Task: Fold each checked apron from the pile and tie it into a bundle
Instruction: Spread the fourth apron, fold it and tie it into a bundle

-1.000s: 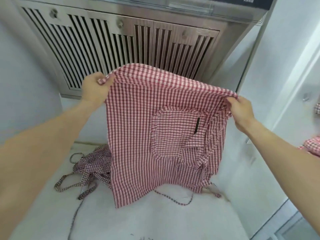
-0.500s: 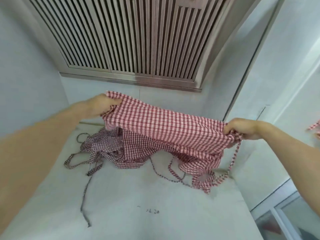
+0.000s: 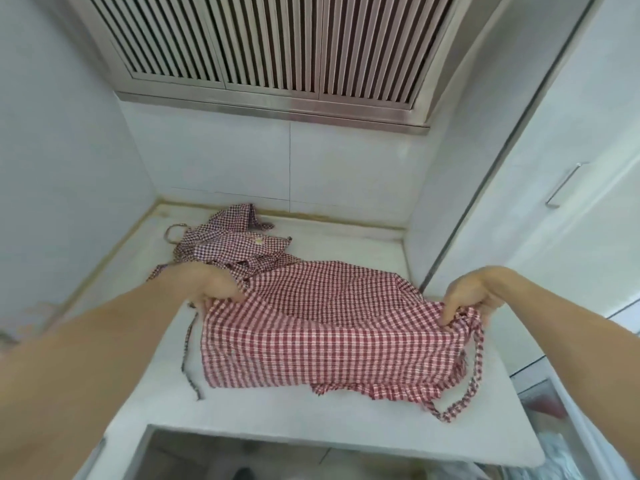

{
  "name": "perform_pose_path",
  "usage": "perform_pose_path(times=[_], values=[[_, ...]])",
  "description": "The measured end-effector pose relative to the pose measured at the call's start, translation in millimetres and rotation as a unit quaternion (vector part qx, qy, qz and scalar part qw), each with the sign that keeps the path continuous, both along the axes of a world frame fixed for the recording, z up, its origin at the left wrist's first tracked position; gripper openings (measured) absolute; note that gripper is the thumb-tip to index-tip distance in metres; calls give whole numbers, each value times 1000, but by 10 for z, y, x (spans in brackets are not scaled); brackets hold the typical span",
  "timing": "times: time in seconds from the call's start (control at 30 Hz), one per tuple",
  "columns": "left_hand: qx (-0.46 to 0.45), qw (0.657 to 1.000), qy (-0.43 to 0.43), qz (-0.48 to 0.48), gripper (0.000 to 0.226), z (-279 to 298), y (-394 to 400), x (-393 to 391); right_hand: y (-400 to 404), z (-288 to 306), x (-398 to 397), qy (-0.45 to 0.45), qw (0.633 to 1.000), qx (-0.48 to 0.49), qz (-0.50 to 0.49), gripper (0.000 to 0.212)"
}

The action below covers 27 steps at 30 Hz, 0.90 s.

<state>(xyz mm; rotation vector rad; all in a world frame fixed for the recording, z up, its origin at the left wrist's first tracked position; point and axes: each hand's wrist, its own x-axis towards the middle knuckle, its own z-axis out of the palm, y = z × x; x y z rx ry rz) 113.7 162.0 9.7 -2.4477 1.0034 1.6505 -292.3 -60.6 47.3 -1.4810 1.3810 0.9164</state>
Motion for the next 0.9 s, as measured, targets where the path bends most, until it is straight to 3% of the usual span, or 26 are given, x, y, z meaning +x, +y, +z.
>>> perform_pose_path(times=[0.07,0.1,0.2,0.3,0.37,0.47,0.53,0.6,0.7,0.77,0.9], values=[[-130,990,-50,35,44,-32,-102,3,-129,-24,102,-28,994,-103,-26,60],[-206,973,-80,67,45,-58,-157,19,-199,-40,160,-55,983,-172,-33,54],[-376,901,-138,169,49,-98,-282,-44,-271,-115,308,-141,903,-397,-85,44],[-424,866,-86,251,69,-275,-332,-114,-94,-338,411,-192,801,-551,-131,66],[-378,876,-119,276,78,-670,-326,12,88,-606,428,-228,771,-589,-74,63],[-250,908,-162,295,88,-1215,-152,76,397,-1070,339,-264,795,-546,-10,31],[-150,931,-132,304,65,-1061,91,-217,608,-1376,246,-265,823,-501,23,15],[-62,955,-60,285,46,-1114,233,-417,789,-1657,132,-264,846,-462,26,12],[-48,955,-6,291,41,-1239,367,-531,961,-1921,17,-239,875,-422,7,22],[-68,947,12,315,40,-1390,401,-515,1044,-2054,-18,-196,883,-427,9,49],[-116,936,49,329,49,-1556,470,-583,1155,-2160,-1,-171,852,-488,-79,85]])
